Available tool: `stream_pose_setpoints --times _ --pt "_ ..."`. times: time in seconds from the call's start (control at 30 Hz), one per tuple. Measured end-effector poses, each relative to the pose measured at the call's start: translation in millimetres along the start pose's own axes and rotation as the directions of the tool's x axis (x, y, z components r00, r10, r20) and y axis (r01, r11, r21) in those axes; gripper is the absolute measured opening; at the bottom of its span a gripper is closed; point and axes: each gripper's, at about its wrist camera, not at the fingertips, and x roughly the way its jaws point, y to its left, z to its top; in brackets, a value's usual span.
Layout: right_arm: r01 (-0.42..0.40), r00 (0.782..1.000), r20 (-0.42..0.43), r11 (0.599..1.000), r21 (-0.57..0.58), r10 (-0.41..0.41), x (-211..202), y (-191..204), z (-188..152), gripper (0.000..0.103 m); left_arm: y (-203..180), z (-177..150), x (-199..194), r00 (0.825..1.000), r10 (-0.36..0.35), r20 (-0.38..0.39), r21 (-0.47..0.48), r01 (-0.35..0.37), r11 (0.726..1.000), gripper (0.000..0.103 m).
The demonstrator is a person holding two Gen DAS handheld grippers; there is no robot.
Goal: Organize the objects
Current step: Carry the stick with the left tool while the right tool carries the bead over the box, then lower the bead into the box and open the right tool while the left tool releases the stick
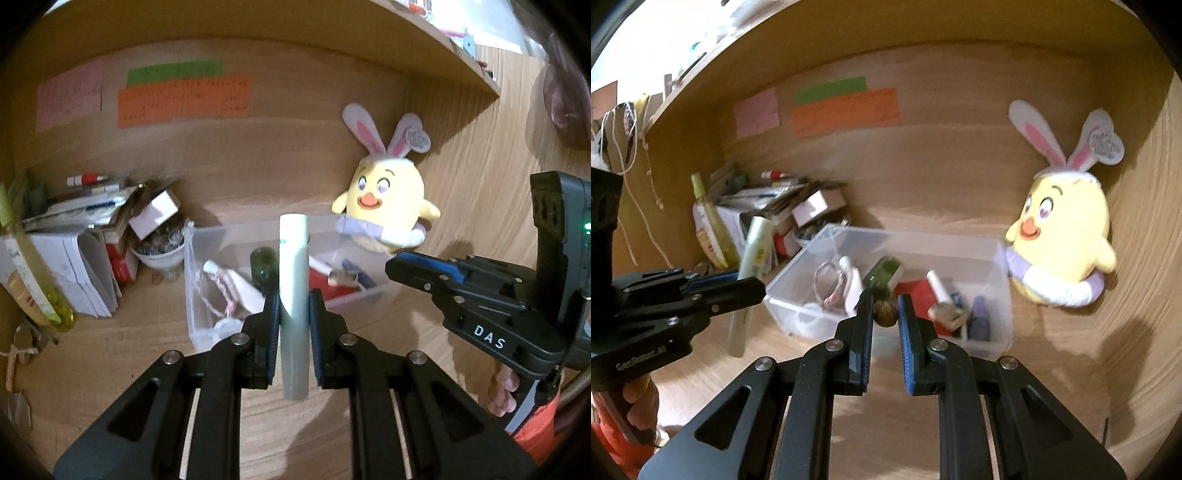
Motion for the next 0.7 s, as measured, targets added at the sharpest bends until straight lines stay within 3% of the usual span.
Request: stream_pose_setpoints --times 0.43,0.7 --pt "0.047 0.997 0.061 0.999 -0.010 -0.046 6 -23 33 0.012 12 31 28 0.998 0.056 0.019 -0.030 -0.055 0.998 0.015" --pt "0.082 0.997 -0.011 0.997 0.002 -0.082 40 -45 34 0.012 16 37 49 0.997 0.073 -0.004 -0.042 -0.073 0.996 0.015"
